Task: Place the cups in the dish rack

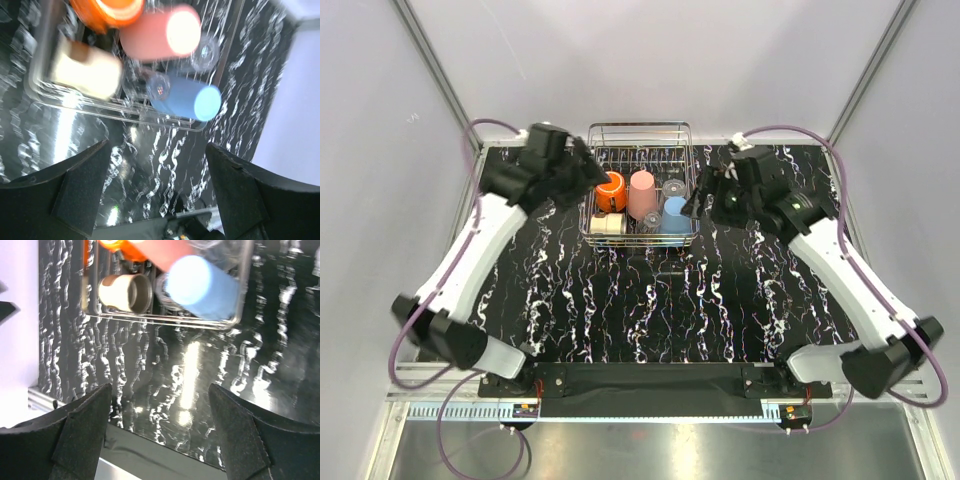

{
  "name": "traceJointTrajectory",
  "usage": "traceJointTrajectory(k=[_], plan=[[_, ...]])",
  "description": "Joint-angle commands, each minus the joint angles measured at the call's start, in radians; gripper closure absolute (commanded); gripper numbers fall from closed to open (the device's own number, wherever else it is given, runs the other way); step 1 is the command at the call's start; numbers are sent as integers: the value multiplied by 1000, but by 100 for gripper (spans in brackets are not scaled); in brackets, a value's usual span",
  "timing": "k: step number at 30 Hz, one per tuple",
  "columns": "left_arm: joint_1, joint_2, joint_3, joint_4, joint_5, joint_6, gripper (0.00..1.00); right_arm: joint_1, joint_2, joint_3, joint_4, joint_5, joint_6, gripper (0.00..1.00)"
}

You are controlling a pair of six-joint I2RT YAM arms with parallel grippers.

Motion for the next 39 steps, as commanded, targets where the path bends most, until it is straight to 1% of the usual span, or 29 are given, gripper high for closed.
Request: traceJointTrajectory(k=[1,3,4,6,8,9,10,14,17,19,21,23,25,26,27,30,31,35,39], plan=[[84,-99,-97,104,69,136,18,45,105,101,68,-79,-13,16],[107,-155,-120,111,76,196,20,88,162,176,51,-48,-7,17],[122,-171,-139,109,67,215,21,116,218,199,48,-39,-2,22],[136,-219,-156,115,50,270,23,134,275,260,46,-33,15,25],[159,-259,-186,124,45,304,24,157,353,308,49,-14,30,32],[167,-270,-196,126,19,331,24,165,378,323,51,-8,33,34],[182,-279,-203,129,15,345,24,170,430,340,48,9,36,39],[213,-288,-255,155,24,402,24,208,565,475,-16,71,47,48],[228,-265,-309,181,59,420,24,223,654,555,-35,78,45,48],[239,-253,-349,198,77,422,25,230,702,572,-21,50,44,44],[245,-250,-399,230,91,422,25,230,748,602,-30,59,56,41],[247,-262,-432,250,97,424,25,231,775,644,-79,122,62,41],[248,-282,-473,281,90,427,25,231,803,658,-102,180,64,43],[248,-290,-484,298,85,431,25,230,811,658,-104,197,59,45],[248,-297,-495,305,82,436,25,231,815,659,-108,211,61,55],[248,-323,-532,334,68,440,26,230,835,672,-127,253,61,69],[248,-331,-542,344,68,442,26,230,843,681,-147,289,70,78],[248,-342,-597,379,64,444,26,231,877,713,-197,354,73,85],[248,-342,-610,384,74,439,26,228,901,728,-225,415,76,86]])
